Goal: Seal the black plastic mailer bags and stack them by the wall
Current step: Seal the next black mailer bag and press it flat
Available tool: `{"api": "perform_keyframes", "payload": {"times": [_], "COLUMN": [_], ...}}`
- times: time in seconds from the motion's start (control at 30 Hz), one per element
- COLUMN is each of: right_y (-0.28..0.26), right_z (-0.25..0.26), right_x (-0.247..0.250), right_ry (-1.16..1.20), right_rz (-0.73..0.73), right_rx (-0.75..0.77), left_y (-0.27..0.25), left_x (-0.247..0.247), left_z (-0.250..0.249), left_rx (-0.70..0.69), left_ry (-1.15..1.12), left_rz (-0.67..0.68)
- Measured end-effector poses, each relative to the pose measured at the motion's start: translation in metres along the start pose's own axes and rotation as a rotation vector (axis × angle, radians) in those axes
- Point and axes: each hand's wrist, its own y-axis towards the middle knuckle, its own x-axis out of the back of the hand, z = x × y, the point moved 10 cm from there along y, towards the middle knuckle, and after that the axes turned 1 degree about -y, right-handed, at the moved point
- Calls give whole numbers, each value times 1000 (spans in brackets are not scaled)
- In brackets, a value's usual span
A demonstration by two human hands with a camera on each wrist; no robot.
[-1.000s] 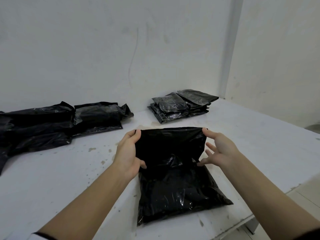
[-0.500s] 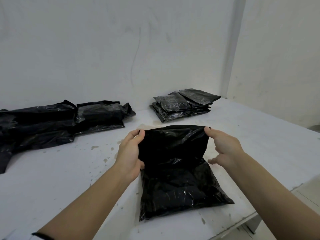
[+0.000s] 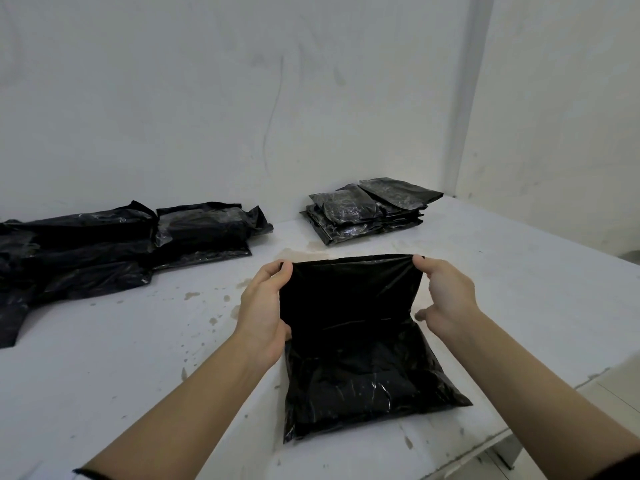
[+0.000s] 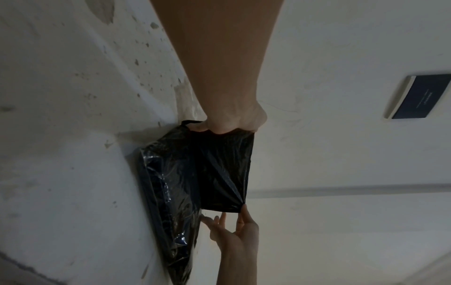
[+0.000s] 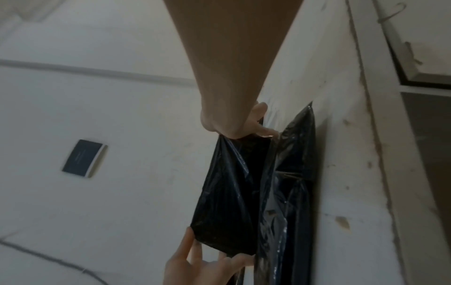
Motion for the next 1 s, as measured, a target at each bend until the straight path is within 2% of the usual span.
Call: {"api": "perform_keyframes", "payload": {"times": [0.1, 0.23, 0.37, 0.5, 0.6, 0.77, 1.0], "right_y": [9, 15, 18, 13, 12, 0, -2], "right_z": [-1, -10, -11, -10, -7, -5, -11], "right_x": [3, 2, 4, 3, 9, 5, 2], "right_ry": [-66, 31, 53, 95, 119, 82, -15], "right_rz": [8, 58, 73, 142, 165, 309, 438], "right_rx": [-54, -141, -100, -60, -9, 57, 124], "left_y": [-1, 1, 4, 10, 9, 5, -3], "left_x": [-3, -1, -1, 12, 13, 6, -3], "left_z": [-2, 1, 3, 8, 7, 10, 23], "left_rx": [1, 19, 24, 62, 41, 21, 1], "left_ry": [-14, -18, 16, -1, -41, -30, 262], "left_rz": [8, -4, 15, -28, -41, 102, 348]}}
